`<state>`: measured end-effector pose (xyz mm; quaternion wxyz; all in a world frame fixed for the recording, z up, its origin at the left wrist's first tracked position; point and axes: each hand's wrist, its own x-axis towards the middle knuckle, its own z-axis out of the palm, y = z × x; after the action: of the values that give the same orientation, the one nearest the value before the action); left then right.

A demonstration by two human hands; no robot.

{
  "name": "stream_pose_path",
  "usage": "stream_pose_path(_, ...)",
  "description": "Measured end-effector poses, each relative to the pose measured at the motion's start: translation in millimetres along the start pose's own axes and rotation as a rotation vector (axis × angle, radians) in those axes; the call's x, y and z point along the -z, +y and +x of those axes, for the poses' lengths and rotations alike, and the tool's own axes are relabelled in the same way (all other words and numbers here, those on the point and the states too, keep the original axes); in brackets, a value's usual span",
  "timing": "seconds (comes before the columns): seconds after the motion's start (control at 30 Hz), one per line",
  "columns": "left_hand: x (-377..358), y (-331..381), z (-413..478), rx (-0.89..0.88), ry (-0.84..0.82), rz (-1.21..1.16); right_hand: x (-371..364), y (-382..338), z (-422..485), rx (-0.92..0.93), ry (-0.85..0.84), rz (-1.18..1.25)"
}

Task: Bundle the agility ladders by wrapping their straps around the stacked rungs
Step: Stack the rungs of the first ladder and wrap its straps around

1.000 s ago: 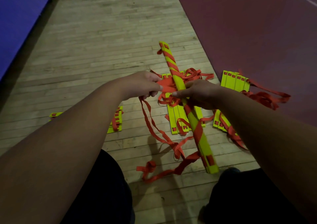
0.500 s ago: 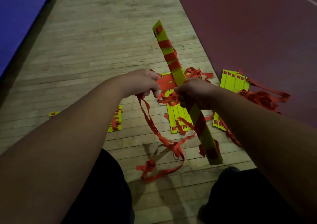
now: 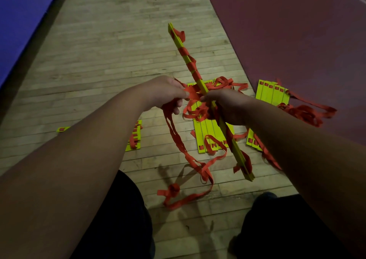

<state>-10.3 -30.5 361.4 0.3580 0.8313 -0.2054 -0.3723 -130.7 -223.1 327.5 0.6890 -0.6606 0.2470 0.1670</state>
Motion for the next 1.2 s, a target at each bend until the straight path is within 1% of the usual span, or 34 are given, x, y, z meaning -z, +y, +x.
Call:
stream_pose_path(0.1,-0.3,-0.3,0.2,-0.008,0.006,0.007,0.9,0.2,0.6,0.007,-0.011,-0.015)
stream_pose_path(0.2,-1.2,0.3,-0.9,-0.019,0.001,-0.007,1.8,2.2,-1.7,0.03,-0.023,-0.098)
stream_pose_path(0.33,-4.9,4.6,-3.9,-0.033,-0.029,-0.008,-0.4,7.6,-0.5,0.053,0.032,-0.144)
stream_pose_path(0.53,-8.5,8.1,-8.0,-0.03,-0.068,-0.091,1.5,8.0,-2.8,0.089,0.018,-0.234)
stream_pose_path(0.67,-9.0,9.9,-9.9,-0.003,-0.074,-0.125,-0.8,11.7,-2.4,0.033,0.026,-0.178)
stream_pose_path(0.83,-10.0,12.4,-7.2,0.006,-0.075,-0.187,-2.1,11.2,1.1,0.066,0.141,-0.353)
stream_pose_path(0.93,-10.0,12.7,-7.2,-0.006,-0.089,-0.196,-2.6,8.5,0.6,0.056,0.142,-0.352)
stream_pose_path(1.03,-8.2,11.1,-6.6,-0.004,-0.08,-0.203,-3.4,12.0,4.2,0.099,0.137,-0.361)
stream_pose_path(1.2,-6.2,8.4,-7.0,0.006,-0.072,-0.208,-4.9,11.2,2.9,0.204,0.21,-0.46)
